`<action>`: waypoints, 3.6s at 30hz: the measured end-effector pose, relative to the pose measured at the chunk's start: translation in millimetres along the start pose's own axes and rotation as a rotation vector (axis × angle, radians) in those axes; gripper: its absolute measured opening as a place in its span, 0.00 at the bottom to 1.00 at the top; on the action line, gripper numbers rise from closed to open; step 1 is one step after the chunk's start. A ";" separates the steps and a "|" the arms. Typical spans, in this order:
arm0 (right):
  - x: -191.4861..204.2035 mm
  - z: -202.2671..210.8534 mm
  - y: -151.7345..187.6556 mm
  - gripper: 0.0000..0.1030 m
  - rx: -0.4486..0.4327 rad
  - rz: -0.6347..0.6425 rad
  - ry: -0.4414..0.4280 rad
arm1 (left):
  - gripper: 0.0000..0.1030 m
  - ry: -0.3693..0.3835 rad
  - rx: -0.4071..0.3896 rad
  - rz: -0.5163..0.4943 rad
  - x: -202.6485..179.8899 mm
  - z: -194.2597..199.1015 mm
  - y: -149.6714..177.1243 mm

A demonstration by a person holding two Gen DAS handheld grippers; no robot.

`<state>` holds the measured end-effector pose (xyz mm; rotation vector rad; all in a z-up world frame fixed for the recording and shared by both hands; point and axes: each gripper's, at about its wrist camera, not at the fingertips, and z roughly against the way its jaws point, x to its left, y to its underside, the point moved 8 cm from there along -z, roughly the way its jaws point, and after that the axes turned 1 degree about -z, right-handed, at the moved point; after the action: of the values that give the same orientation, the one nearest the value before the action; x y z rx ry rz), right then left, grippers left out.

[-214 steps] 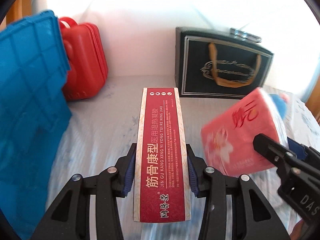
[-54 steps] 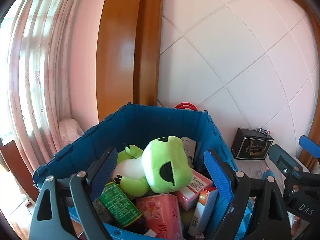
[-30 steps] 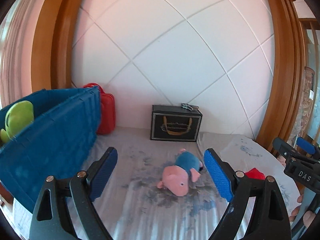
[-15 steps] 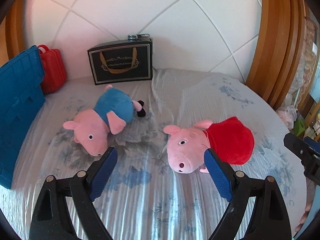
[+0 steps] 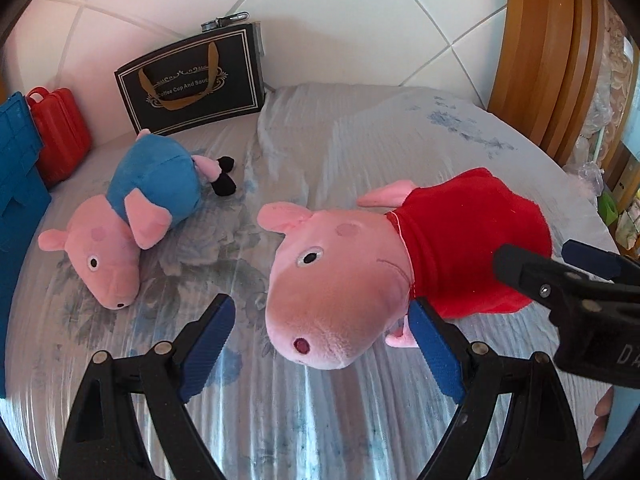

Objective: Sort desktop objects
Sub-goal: 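Grasp the pig plush in red dress with both tools, then carry the red-dress pig over the blue crate and open both tools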

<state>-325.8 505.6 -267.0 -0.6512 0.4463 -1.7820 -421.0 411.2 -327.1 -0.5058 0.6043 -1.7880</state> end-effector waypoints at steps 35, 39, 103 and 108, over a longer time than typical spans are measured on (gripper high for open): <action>23.9 -25.4 -34.4 0.58 0.010 0.071 -0.177 | 0.57 0.023 -0.128 -0.042 -2.7 5.5 -48.2; 32.8 -7.6 -39.9 0.56 -0.009 0.077 -0.195 | 0.56 0.005 -0.155 -0.048 4.8 27.6 -55.5; 873.8 102.4 -143.5 0.55 -0.220 0.567 -0.583 | 0.56 -0.453 -0.425 0.277 761.5 337.1 -138.5; 874.5 57.3 -151.0 0.55 -0.141 0.564 -0.509 | 0.56 -0.409 -0.337 0.285 776.0 293.6 -144.0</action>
<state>-591.3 -282.7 47.4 -0.9380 0.3579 -1.0127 -566.3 -341.4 21.3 -0.9392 0.6525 -1.2688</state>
